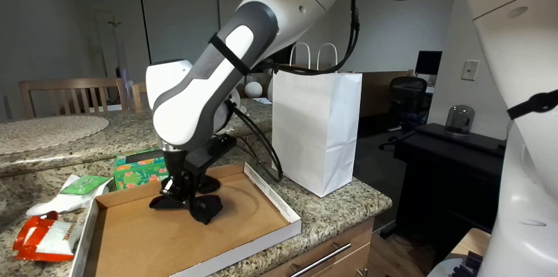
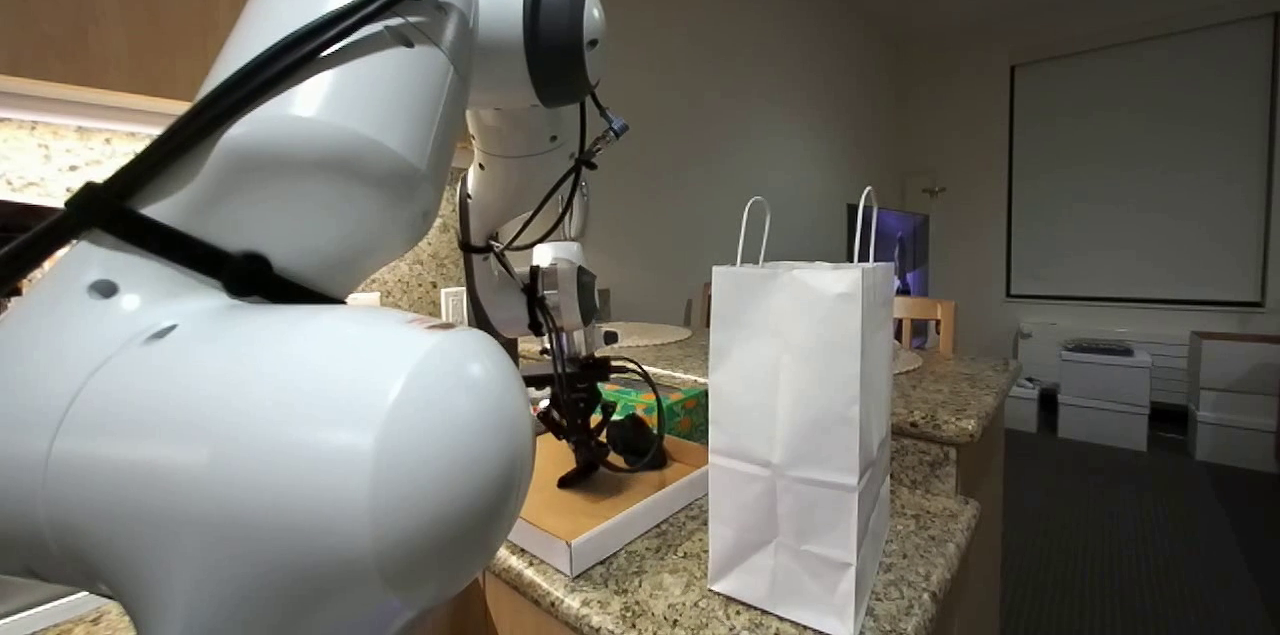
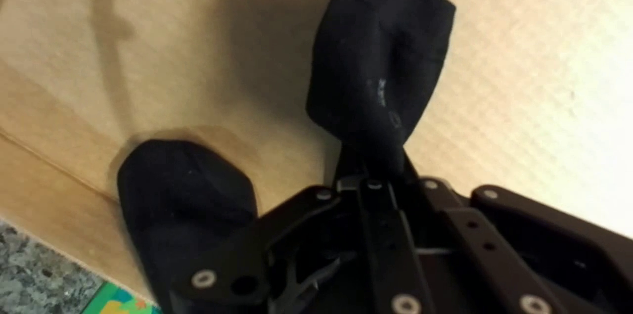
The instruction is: Place the black socks inside the white paper bag
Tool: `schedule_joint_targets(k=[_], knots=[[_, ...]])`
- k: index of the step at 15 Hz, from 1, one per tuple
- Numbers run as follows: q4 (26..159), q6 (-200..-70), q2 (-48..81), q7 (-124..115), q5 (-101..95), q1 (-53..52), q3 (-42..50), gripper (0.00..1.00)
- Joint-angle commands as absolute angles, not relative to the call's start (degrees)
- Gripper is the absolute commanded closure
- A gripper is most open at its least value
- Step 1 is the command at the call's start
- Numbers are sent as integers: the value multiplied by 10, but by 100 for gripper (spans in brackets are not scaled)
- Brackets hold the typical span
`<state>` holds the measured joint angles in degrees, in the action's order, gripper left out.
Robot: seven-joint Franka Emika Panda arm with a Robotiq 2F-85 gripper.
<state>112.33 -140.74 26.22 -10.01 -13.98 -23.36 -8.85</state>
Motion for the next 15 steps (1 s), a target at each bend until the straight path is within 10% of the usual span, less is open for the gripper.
schedule_joint_targets(k=[1, 15], knots=[[1145, -1382, 178, -110, -142, -230, -90, 90], [1123, -1378, -161, -211, -184, -106, -85, 92]])
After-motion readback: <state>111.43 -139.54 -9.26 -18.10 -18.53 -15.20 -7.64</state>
